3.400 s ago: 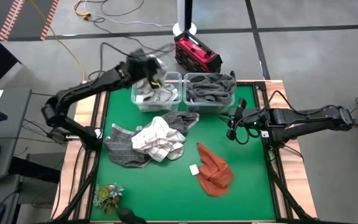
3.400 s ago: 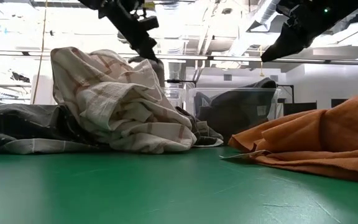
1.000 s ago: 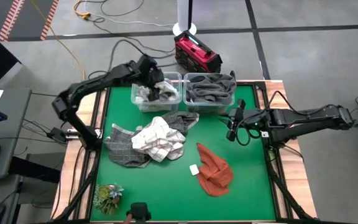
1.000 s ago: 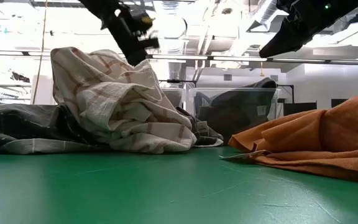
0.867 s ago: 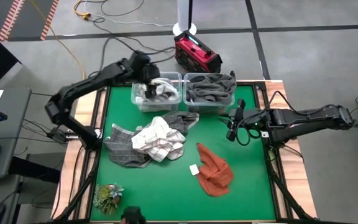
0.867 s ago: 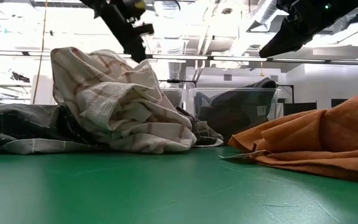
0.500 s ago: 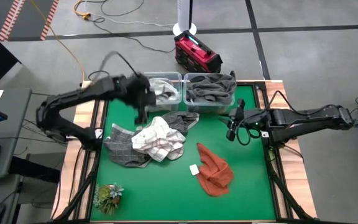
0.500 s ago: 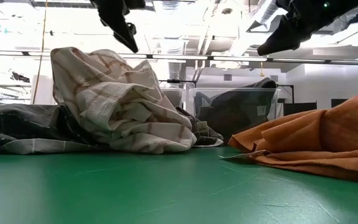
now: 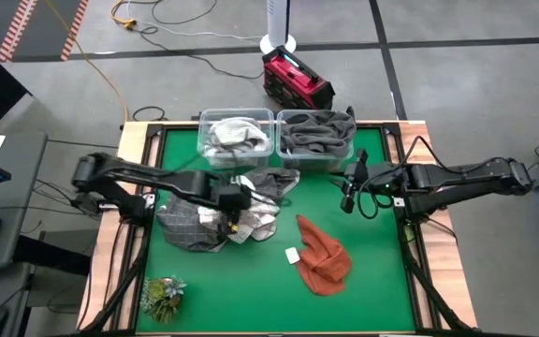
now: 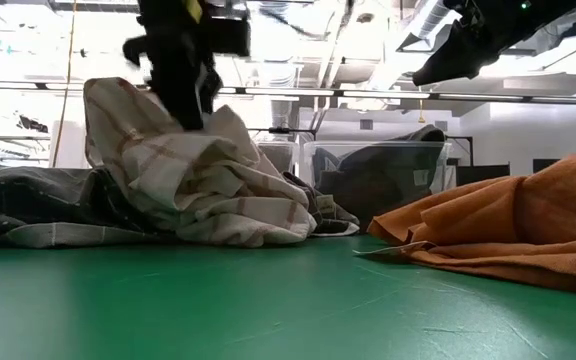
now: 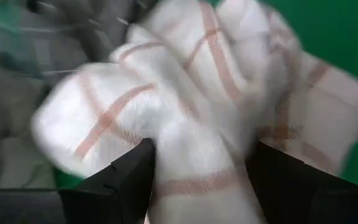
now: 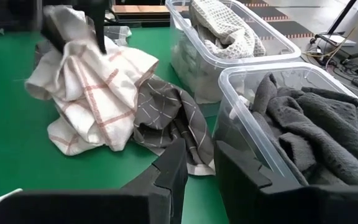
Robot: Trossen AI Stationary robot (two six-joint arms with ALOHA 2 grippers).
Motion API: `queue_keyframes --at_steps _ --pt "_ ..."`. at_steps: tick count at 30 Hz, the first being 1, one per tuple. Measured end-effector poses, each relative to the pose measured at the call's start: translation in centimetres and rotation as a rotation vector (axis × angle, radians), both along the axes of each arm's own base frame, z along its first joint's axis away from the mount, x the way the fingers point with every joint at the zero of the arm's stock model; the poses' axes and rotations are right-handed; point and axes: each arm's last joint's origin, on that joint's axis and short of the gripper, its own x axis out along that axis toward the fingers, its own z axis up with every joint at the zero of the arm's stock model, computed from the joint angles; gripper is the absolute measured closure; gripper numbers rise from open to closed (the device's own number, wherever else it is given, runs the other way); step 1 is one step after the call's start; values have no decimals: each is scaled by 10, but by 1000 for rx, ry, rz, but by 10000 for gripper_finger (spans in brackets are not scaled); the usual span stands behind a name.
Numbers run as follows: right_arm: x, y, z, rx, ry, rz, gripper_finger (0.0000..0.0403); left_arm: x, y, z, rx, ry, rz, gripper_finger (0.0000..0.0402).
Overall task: Sort towels by color in basket
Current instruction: Put the white towel into the left transparent bin
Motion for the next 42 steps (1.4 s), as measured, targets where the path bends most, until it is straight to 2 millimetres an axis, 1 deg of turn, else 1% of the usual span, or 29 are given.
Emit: queue_keyframes --at_steps 4,6,9,12,13,14,17,20,27,34,37,40,42 --pt "0 0 0 -9 3 4 290 22 -2 -37 27 88 -58 170" --pt "0 0 0 -9 5 4 290 28 -5 -45 47 93 -116 194" --pt "0 0 -1 -9 13 4 290 34 -9 -37 62 42 -178 266" --pt "-1 0 -1 -10 19 4 290 32 -7 -22 63 20 -193 362" --pt "-1 0 -1 -9 19 4 290 31 -6 -15 65 4 -193 380" --pt "-1 0 -1 -9 19 4 290 29 -5 -6 67 -23 -190 385" --pt "-1 0 -1 1 15 -1 290 19 0 27 81 -129 -163 392" --pt "-1 0 -1 7 12 -4 290 3 6 62 153 -252 -114 395" --pt "0 0 -1 14 1 -7 290 -50 28 145 489 -597 39 396" --pt "0 0 0 5 -1 -3 290 -104 61 225 902 -947 248 395" --pt "0 0 1 1 -9 0 290 -123 73 248 1011 -1110 318 394" --pt "1 0 1 -4 -14 2 290 -137 82 263 1084 -1266 356 394" --pt "1 0 1 -6 -13 3 290 -144 89 271 1177 -1319 391 393"
